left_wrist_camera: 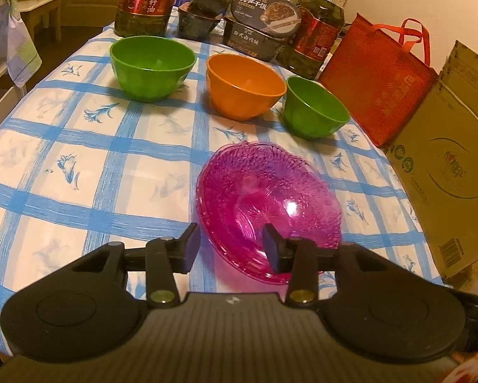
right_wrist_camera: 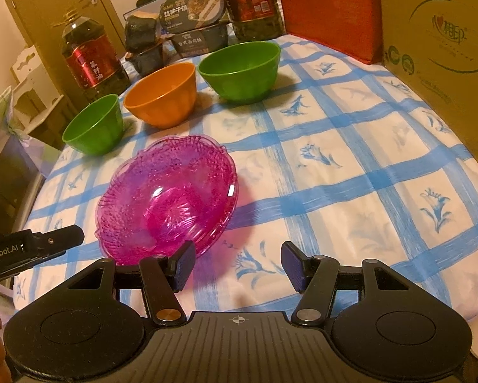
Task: Organize plates and bowls
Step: 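Withdraw both open grippers from the pink plate stack, then move both open grippers toward the green bowl beside the orange bowl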
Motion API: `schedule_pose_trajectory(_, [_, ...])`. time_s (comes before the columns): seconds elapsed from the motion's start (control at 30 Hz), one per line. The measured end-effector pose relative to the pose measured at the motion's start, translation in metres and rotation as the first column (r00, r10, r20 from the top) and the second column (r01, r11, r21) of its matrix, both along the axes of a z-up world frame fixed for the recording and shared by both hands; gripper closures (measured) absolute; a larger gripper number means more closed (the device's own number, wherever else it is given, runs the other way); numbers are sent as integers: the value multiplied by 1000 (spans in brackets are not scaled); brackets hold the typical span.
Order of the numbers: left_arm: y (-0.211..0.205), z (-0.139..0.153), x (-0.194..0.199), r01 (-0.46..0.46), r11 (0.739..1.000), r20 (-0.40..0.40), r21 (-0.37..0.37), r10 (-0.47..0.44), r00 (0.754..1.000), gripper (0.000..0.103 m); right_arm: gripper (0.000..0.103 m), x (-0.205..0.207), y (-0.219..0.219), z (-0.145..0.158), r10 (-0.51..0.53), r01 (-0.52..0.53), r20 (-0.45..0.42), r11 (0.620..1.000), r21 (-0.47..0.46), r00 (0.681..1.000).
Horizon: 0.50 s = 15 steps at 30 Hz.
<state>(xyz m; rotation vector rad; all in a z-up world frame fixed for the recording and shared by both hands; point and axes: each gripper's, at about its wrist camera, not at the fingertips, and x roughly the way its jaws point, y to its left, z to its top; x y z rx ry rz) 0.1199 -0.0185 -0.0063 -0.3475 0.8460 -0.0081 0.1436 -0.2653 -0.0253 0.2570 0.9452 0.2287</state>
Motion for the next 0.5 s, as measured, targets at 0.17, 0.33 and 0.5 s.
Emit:
schedule_pose_trajectory(0.17, [-2,1,3,5,1000,-2,-13,-5,1000,59,44,-1,-4,1,-13,13,1,1000,1,1000])
schedule_pose_trajectory(0.33, [-4,4,7,10,1000,3,-18,-10,1000,53,44,0,-7,2,-21,21,1,1000,4,1000])
schedule_pose_trajectory(0.5, [-6,7,13,10,1000,4,-21,-10,1000,50,44,1,-9,2,-25,25,1,1000,5,1000])
